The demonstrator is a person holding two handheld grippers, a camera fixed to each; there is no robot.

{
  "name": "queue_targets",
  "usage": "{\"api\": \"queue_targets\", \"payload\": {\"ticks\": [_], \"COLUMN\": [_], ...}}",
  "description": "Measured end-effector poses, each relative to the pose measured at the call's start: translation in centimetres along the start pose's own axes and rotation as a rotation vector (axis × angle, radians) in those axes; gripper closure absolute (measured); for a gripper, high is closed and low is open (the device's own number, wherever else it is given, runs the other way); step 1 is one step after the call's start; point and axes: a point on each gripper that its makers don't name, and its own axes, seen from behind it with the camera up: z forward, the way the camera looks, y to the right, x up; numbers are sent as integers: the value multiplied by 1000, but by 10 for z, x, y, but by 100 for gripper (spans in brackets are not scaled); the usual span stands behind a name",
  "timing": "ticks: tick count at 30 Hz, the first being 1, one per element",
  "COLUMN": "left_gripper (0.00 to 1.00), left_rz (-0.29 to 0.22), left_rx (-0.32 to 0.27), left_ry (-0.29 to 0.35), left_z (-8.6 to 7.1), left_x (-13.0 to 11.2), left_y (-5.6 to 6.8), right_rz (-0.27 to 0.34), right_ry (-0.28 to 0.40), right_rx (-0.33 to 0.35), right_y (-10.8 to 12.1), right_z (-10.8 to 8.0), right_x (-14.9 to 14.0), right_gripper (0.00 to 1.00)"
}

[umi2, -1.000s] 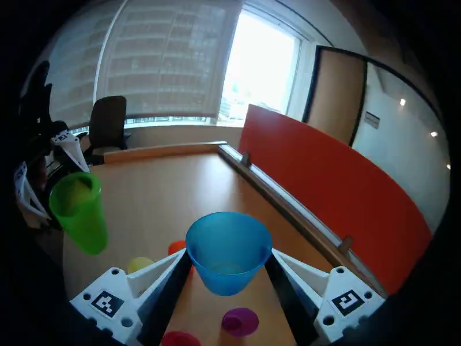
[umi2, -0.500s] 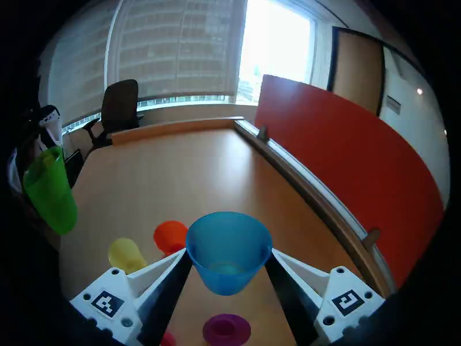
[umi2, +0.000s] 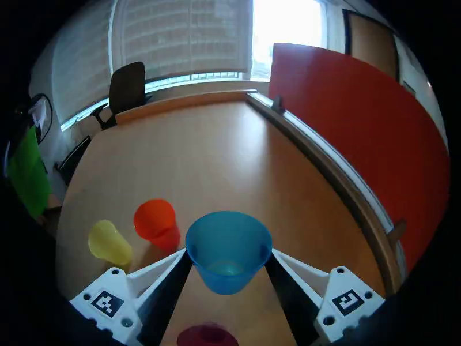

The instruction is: Pour water

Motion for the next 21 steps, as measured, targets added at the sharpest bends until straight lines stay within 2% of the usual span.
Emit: {"api": "queue_targets", "payload": {"ticks": [11, 21], "left_gripper": [14, 14], "left_rz": [-3, -10], "left_rx": [13, 17], "left_ry": [-5, -11], "left_z": [5, 8], "left_x": [-2, -5], "left_y": [-6, -7], "right_rz": [-40, -40], "right_ry": [-123, -162], "right_rx": [26, 25], "right_y": [3, 7], "right_z": [34, 46], "right_x": [-27, -33], "right_gripper": [10, 10]}}
